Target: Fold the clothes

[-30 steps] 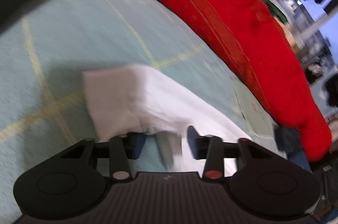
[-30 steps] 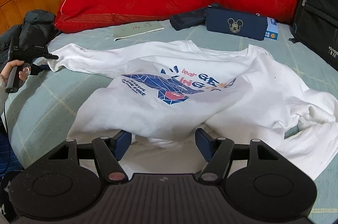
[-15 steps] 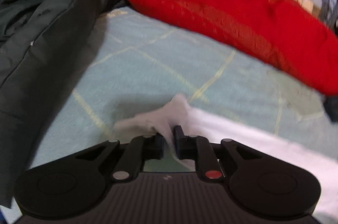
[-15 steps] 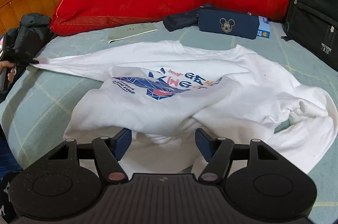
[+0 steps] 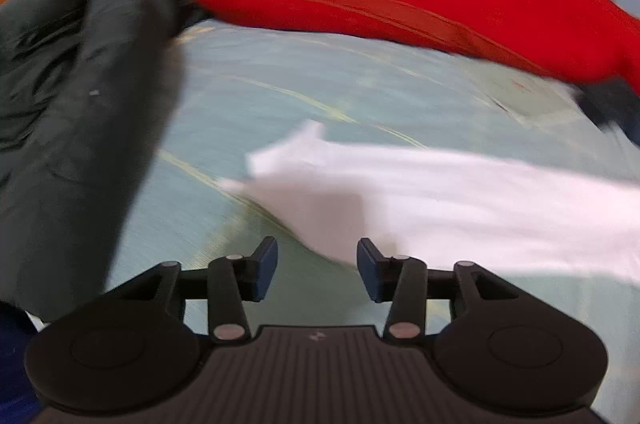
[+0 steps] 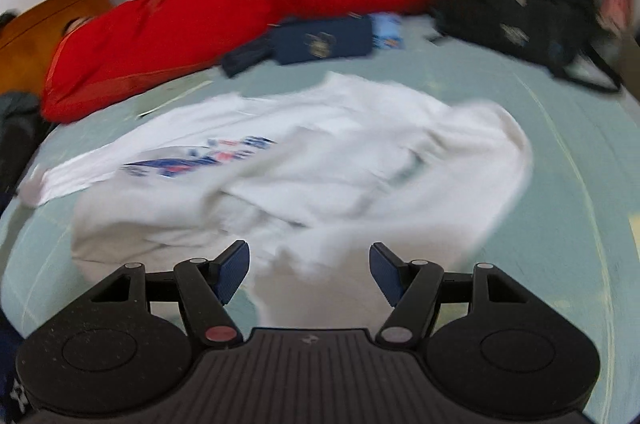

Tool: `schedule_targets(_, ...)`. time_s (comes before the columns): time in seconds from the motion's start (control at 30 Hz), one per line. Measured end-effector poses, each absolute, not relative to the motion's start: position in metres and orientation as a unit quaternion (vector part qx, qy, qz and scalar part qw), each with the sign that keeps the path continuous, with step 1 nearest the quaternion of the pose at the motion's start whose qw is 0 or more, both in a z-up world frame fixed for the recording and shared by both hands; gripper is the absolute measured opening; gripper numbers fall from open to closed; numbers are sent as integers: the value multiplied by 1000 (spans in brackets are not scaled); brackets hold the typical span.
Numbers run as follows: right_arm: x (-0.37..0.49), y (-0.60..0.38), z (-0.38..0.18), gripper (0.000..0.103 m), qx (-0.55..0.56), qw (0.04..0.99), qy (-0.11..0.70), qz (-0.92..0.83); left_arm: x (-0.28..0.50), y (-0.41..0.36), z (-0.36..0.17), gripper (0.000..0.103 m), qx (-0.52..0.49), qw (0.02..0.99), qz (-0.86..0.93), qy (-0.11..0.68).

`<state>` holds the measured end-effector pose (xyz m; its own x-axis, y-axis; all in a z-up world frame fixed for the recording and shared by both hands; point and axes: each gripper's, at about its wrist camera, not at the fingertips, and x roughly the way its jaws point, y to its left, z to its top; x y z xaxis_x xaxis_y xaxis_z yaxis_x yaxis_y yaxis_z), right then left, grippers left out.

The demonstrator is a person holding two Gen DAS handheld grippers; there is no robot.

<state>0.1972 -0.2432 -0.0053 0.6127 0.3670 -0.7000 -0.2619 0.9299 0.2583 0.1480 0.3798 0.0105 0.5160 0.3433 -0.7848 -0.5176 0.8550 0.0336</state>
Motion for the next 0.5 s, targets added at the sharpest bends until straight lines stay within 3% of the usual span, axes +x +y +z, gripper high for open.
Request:
schedule_targets(0.27,169,-266,-35,72,101,878,426,196,131,229,14,58,-25,895,62,442)
schedule_targets(0.5,170,-261,-54,72,147,855,439,233,107,113,23,72,28,909,-71,409)
